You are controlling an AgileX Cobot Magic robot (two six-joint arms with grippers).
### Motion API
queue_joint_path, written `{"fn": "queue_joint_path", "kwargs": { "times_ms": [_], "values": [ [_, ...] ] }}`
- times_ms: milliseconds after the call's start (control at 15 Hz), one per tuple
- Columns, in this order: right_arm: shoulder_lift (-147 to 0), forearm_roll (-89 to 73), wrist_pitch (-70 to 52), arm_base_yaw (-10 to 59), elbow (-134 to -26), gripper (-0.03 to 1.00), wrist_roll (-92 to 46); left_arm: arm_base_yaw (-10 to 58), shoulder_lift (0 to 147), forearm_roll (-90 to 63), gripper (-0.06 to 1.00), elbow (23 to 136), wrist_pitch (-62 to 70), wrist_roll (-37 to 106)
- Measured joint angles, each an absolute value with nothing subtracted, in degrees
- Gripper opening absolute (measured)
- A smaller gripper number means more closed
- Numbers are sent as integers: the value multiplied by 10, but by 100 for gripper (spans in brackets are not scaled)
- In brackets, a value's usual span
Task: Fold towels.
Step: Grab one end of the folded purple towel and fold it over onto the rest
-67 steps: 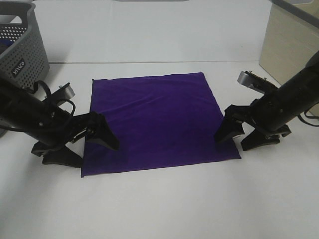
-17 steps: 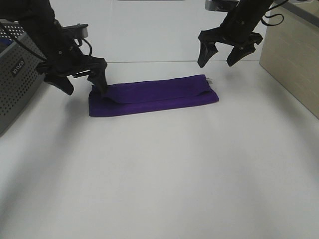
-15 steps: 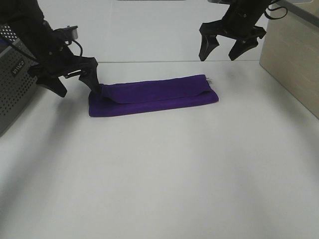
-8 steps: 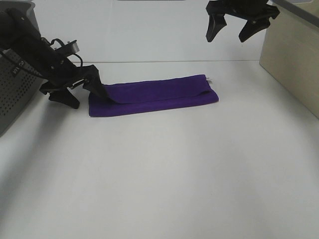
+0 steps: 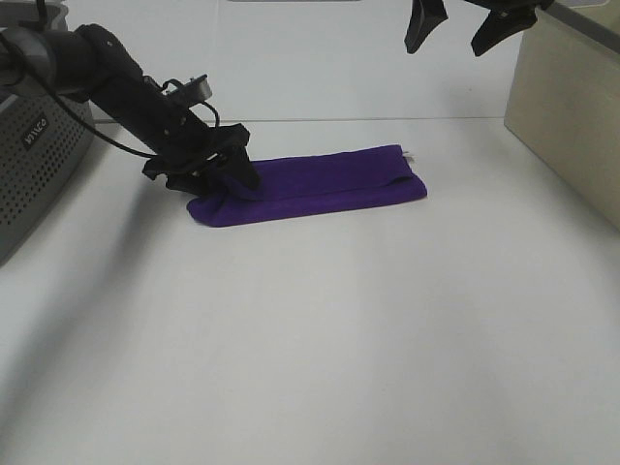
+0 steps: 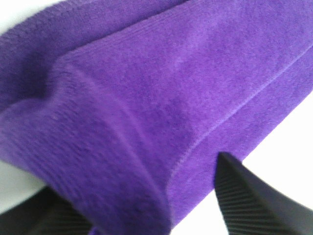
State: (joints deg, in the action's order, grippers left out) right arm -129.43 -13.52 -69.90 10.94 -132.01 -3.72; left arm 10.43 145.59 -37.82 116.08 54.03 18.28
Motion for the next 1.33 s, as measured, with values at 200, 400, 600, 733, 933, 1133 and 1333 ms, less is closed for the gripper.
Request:
{"fn": "queue_joint_path", "kwargs": {
  "times_ms": [200,400,600,733,933,1133,1333],
  "values": [
    [-1282,-136,-699,109,-1320,87,-35,104,1469,-328,10,1189,557,176],
    [-1256,-153,-698,109,-1298,87,-24,103,1477,-256,5,1258,639,168],
    [-1203,-174,-698,109,-1224,83,-23,96,1477,-190,5,1345,688,152],
    [-1111,-173,-698,109,-1113,80,-23,94,1460,-224,5,1386,690,146],
    [-1039,-171,-699,109,-1032,80,-23,135,1458,-266,5,1387,691,151],
    [-1004,-169,-700,109,-1014,80,-23,190,1459,-269,5,1387,671,153],
    [-979,-168,-700,109,-1014,80,-23,227,1473,-269,5,1387,629,144]
  ]
}}
